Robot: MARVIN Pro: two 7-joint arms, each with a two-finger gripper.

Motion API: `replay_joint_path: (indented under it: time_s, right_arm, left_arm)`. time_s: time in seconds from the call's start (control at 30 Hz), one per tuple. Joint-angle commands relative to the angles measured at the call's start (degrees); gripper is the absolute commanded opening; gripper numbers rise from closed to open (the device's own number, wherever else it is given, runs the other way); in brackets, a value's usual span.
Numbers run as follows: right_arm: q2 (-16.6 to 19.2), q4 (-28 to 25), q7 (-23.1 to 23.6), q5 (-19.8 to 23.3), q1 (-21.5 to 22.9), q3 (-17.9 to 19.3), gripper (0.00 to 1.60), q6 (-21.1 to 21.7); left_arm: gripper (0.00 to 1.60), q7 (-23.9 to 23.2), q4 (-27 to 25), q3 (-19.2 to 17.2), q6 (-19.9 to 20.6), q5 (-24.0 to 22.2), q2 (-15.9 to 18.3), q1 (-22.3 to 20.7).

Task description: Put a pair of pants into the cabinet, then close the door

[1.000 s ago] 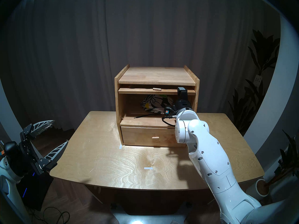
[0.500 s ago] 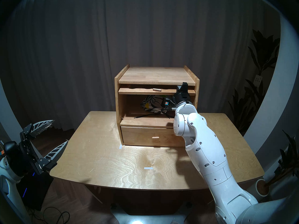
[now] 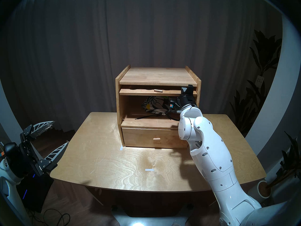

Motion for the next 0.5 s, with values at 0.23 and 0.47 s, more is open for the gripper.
replay_joint_path:
  time_s: [0.23, 0.47]
  right_arm:
    - [5.1, -1.0, 0.6, 0.8, -7.2, -4.9, 0.0, -2.9]
    - [6.6, -4.3, 0.7, 1.3, -8.8, -8.2, 0.0, -2.6]
  left_arm:
    - [1.6, 0.0, -0.2, 0.0, 0.1, -0.2, -0.1, 0.0]
    - [1.6, 0.0, -0.2, 0.0, 0.1, -0.1, -0.1, 0.0]
